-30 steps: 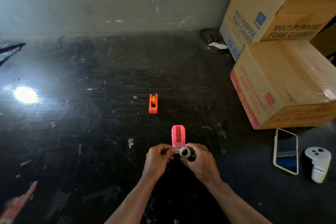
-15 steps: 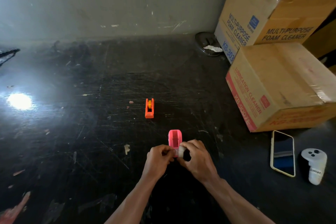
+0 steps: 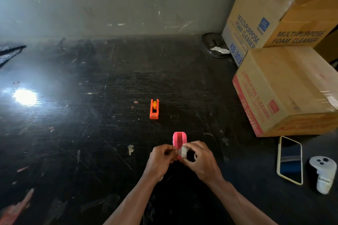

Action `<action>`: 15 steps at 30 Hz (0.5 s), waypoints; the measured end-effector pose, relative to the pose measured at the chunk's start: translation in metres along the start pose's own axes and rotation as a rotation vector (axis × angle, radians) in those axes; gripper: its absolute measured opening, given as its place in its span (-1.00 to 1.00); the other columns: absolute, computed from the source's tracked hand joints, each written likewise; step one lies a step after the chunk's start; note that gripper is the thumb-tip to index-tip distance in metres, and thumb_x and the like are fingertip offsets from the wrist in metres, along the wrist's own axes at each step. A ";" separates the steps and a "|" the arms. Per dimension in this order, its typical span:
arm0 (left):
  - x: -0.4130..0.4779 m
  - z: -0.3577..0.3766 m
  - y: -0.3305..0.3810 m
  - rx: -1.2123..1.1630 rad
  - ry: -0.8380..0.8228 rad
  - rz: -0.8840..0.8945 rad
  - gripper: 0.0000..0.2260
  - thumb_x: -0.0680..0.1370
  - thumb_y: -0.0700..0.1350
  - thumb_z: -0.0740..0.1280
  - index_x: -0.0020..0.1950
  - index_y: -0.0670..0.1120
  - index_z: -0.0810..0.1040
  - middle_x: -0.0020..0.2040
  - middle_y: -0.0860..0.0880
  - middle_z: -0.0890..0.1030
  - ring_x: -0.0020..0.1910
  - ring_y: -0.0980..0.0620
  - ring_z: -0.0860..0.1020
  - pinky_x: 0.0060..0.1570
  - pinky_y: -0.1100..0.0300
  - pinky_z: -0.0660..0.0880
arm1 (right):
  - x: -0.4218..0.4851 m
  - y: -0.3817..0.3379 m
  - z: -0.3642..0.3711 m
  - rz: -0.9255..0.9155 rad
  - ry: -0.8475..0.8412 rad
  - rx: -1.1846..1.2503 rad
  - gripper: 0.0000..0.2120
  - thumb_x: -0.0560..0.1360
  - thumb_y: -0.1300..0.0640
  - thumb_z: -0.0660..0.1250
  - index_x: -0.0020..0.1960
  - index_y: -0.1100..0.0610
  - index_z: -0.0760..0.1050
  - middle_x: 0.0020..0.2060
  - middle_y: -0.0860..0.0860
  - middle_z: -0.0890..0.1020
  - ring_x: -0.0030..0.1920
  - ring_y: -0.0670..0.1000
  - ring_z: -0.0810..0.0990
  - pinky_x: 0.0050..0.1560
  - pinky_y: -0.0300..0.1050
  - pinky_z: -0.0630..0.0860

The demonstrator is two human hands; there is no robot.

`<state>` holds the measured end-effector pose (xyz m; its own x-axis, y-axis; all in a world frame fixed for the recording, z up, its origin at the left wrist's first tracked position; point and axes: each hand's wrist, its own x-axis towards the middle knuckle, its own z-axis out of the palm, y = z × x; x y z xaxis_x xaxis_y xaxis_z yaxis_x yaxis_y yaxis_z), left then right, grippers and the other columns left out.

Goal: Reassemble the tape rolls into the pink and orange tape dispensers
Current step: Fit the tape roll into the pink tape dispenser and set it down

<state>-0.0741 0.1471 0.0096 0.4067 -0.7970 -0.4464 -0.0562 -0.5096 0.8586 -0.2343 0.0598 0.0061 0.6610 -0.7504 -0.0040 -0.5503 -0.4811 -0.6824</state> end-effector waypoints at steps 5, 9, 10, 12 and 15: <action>0.001 0.002 -0.002 -0.031 0.002 0.004 -0.90 0.62 -0.14 0.40 0.07 -0.03 0.71 -0.05 0.00 0.75 -0.07 0.15 0.73 -0.17 0.32 0.59 | 0.005 -0.002 0.001 -0.007 -0.023 -0.006 -0.54 0.47 -0.01 0.53 0.34 0.04 0.58 0.21 -0.09 0.59 0.19 -0.19 0.49 0.05 -0.47 0.39; 0.003 0.002 -0.002 -0.057 0.012 -0.004 -0.89 0.62 -0.16 0.39 0.08 -0.03 0.70 -0.03 0.00 0.75 -0.07 0.16 0.73 -0.17 0.33 0.60 | 0.007 -0.003 0.001 0.005 -0.029 0.015 -0.51 0.47 -0.02 0.53 0.36 0.04 0.56 0.23 -0.10 0.58 0.21 -0.19 0.49 0.17 -0.33 0.49; 0.003 0.003 -0.002 -0.060 0.012 -0.008 -0.89 0.62 -0.16 0.38 0.08 -0.03 0.70 -0.03 0.00 0.75 -0.07 0.16 0.73 -0.17 0.33 0.60 | 0.007 -0.003 0.001 0.015 -0.033 0.028 -0.49 0.47 -0.02 0.54 0.38 0.04 0.55 0.23 -0.10 0.58 0.21 -0.19 0.49 0.18 -0.32 0.49; 0.004 0.003 -0.002 -0.074 0.017 -0.016 -0.88 0.63 -0.17 0.38 0.09 -0.04 0.70 -0.03 -0.01 0.75 -0.08 0.16 0.73 -0.18 0.33 0.60 | 0.005 -0.004 0.001 0.057 -0.029 0.069 -0.43 0.45 -0.03 0.55 0.41 0.04 0.51 0.22 -0.12 0.57 0.21 -0.17 0.51 0.21 -0.27 0.51; 0.007 0.004 -0.002 -0.109 0.039 -0.029 -0.88 0.63 -0.20 0.37 0.08 -0.07 0.70 -0.05 -0.03 0.75 -0.11 0.14 0.74 -0.20 0.35 0.61 | 0.000 -0.003 0.003 0.158 0.000 0.154 -0.41 0.41 -0.06 0.59 0.39 -0.01 0.51 0.19 -0.15 0.57 0.16 -0.15 0.57 0.19 -0.20 0.56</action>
<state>-0.0751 0.1414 0.0042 0.4419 -0.7683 -0.4631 0.0547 -0.4922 0.8687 -0.2311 0.0620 0.0063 0.5726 -0.8111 -0.1198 -0.5628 -0.2826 -0.7768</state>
